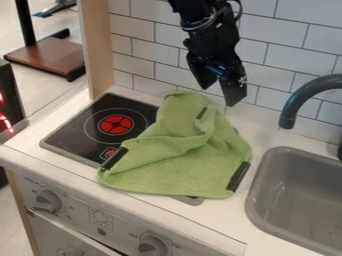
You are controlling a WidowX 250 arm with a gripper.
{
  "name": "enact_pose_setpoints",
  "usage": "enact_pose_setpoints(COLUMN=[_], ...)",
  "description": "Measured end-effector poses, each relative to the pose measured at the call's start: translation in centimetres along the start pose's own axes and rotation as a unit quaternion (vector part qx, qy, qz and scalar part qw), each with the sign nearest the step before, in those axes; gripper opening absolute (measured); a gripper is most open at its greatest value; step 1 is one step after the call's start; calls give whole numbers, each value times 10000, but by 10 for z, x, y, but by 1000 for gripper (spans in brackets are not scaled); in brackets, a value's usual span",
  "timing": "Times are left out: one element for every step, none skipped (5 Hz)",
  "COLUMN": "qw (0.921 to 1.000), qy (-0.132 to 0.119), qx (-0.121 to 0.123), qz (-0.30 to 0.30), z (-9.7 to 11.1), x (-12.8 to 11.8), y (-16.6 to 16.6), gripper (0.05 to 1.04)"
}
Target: Fold the cloth from right to left
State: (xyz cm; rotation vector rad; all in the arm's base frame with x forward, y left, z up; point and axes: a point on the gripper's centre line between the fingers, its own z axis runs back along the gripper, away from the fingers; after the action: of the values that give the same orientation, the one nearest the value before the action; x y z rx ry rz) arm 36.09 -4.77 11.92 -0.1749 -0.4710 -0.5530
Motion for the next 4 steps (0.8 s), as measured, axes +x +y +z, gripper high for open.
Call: enact_pose_setpoints(qw=[9998,9987,9974,9955], qy=[168,369,517,620], qx=[-48,238,314,470], qz=[49,253,393,547], z=[-9,-24,-48,-69], x=[-8,-12,-17,-21], y=[-2,-13,-28,-39], gripper=[998,998,998,998])
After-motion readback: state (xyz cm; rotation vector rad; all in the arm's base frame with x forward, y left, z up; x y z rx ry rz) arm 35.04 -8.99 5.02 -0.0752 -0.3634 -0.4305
